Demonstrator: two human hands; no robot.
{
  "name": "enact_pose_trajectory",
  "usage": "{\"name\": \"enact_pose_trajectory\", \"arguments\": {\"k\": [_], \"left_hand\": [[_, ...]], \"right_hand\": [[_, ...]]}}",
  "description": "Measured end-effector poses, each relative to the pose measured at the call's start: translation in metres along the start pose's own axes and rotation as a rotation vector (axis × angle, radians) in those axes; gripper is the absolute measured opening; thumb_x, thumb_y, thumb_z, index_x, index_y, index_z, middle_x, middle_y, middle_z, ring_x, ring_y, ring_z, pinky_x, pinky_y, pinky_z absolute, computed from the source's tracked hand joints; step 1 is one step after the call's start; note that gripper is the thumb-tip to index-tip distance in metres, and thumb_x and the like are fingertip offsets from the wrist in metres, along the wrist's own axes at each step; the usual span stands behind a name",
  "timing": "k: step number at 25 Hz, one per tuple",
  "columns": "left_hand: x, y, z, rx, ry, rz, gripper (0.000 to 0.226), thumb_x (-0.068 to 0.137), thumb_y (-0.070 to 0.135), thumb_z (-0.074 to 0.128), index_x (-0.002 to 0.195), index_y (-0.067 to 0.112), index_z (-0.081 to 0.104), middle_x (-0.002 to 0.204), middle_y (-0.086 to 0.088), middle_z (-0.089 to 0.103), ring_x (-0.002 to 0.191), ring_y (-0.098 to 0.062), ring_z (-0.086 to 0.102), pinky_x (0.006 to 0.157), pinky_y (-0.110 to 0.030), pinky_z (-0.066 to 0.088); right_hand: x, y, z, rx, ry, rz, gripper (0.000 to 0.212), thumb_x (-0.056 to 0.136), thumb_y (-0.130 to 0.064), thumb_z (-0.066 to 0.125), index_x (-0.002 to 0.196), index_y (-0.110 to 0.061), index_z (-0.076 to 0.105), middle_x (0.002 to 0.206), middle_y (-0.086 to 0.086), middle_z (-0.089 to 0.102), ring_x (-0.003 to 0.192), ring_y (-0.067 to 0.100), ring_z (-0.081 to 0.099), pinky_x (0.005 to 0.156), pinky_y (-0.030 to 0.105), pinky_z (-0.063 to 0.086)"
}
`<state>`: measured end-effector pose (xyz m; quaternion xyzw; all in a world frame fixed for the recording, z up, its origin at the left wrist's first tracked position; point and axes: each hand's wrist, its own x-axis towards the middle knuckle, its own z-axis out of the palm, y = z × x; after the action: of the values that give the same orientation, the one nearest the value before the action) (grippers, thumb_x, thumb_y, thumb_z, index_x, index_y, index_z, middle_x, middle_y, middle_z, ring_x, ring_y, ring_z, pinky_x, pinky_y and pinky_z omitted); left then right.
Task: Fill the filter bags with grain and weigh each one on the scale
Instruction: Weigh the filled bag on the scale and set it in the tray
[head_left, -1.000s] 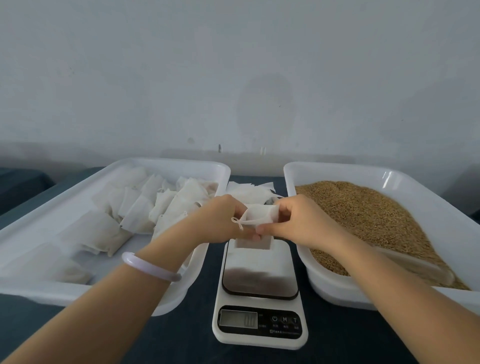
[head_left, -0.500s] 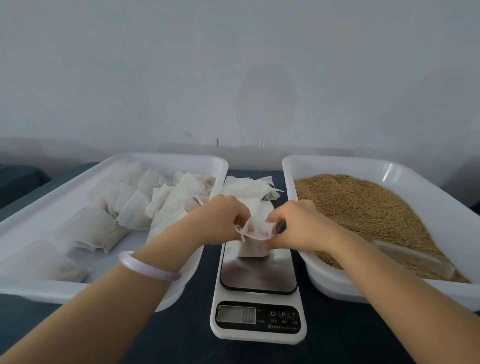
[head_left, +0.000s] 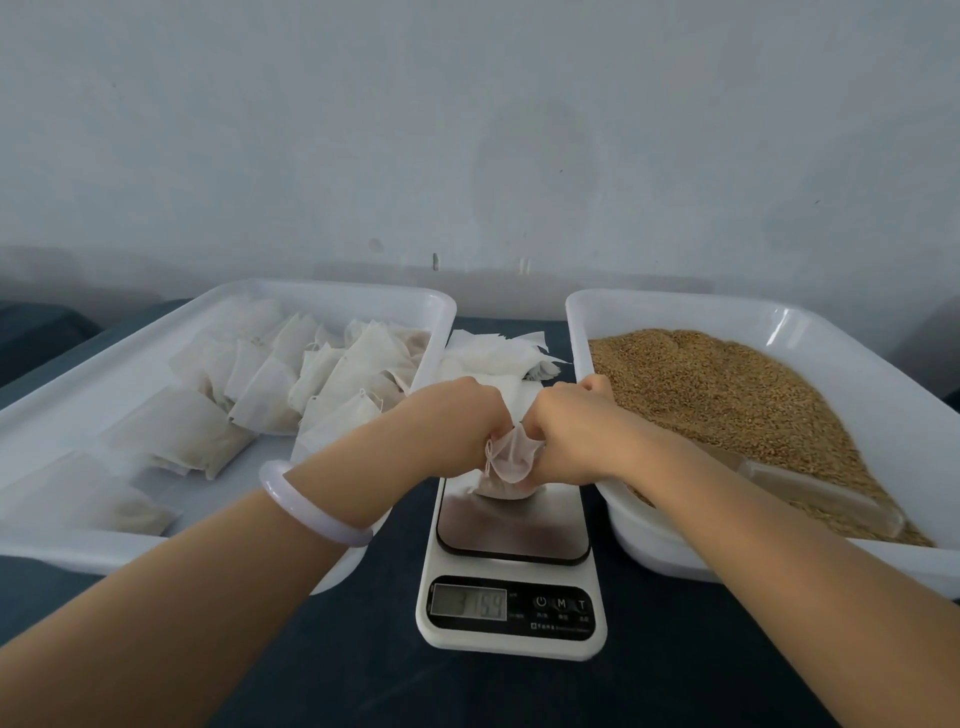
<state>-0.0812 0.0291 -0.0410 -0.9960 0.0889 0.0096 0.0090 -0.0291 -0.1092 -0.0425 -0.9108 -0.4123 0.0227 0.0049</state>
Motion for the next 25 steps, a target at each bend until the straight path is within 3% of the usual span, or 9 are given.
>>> {"name": "enact_pose_trajectory", "arguments": {"k": [6,9,11,14,16,18,25], "left_hand": [[-0.002,-0.006,0.004,-0.08,0.018,0.041,0.01,0.085,0.021,0.058,0.085,0.016,0.067,0.084,0.001,0.066,0.079,-0.019,0.055,0.066,-0.027,0.043],[-0.005,-0.009,0.004,-0.16,0.016,0.052,0.015,0.083,0.025,0.061,0.071,0.027,0.053,0.069,0.014,0.052,0.075,-0.016,0.052,0.06,-0.022,0.037],[-0.007,-0.012,0.005,-0.274,0.019,0.062,0.013,0.08,0.027,0.066,0.079,0.029,0.053,0.079,0.016,0.056,0.082,-0.014,0.058,0.067,-0.022,0.044],[-0.011,-0.014,0.002,-0.513,0.067,0.059,0.033,0.076,0.025,0.071,0.104,0.027,0.055,0.102,0.01,0.062,0.094,-0.01,0.061,0.081,-0.025,0.05],[-0.013,-0.014,0.001,-0.638,0.087,0.052,0.039,0.077,0.026,0.073,0.107,0.032,0.049,0.105,0.009,0.061,0.094,-0.008,0.062,0.081,-0.02,0.05],[-0.013,-0.014,0.001,-0.683,0.102,0.049,0.04,0.079,0.025,0.073,0.108,0.034,0.047,0.104,0.01,0.06,0.093,-0.007,0.062,0.078,-0.014,0.048],[-0.015,-0.015,0.002,-0.702,0.121,0.048,0.038,0.084,0.016,0.065,0.114,0.032,0.047,0.099,0.014,0.057,0.091,-0.006,0.06,0.075,-0.008,0.043]], "right_hand": [[0.0,0.004,0.009,0.005,0.085,0.015,0.046,0.08,-0.041,0.065,0.048,-0.019,0.039,0.048,-0.007,0.037,0.054,0.007,0.033,0.088,0.035,0.025],[-0.001,0.004,0.01,0.032,0.107,0.011,0.046,0.08,-0.047,0.064,0.048,-0.02,0.043,0.048,-0.007,0.039,0.053,0.007,0.034,0.094,0.035,0.026],[-0.004,0.007,0.005,0.099,0.049,-0.009,0.039,0.075,-0.052,0.067,0.055,-0.024,0.05,0.051,-0.009,0.041,0.059,0.006,0.038,0.092,0.033,0.027],[-0.013,0.017,-0.005,0.348,-0.051,-0.012,0.03,0.061,-0.056,0.077,0.075,-0.035,0.06,0.07,-0.014,0.053,0.079,0.005,0.045,0.073,0.026,0.032],[-0.018,0.022,-0.005,0.581,-0.015,0.003,0.047,0.058,-0.053,0.082,0.098,-0.039,0.063,0.095,-0.018,0.063,0.098,0.002,0.054,0.08,0.023,0.043],[-0.019,0.024,-0.002,0.672,0.031,0.004,0.059,0.057,-0.053,0.082,0.11,-0.037,0.061,0.11,-0.02,0.062,0.108,-0.001,0.055,0.092,0.024,0.044],[-0.02,0.021,0.0,0.671,0.015,0.028,0.072,0.055,-0.055,0.081,0.121,-0.032,0.06,0.118,-0.014,0.061,0.113,0.005,0.054,0.099,0.035,0.044]]}}
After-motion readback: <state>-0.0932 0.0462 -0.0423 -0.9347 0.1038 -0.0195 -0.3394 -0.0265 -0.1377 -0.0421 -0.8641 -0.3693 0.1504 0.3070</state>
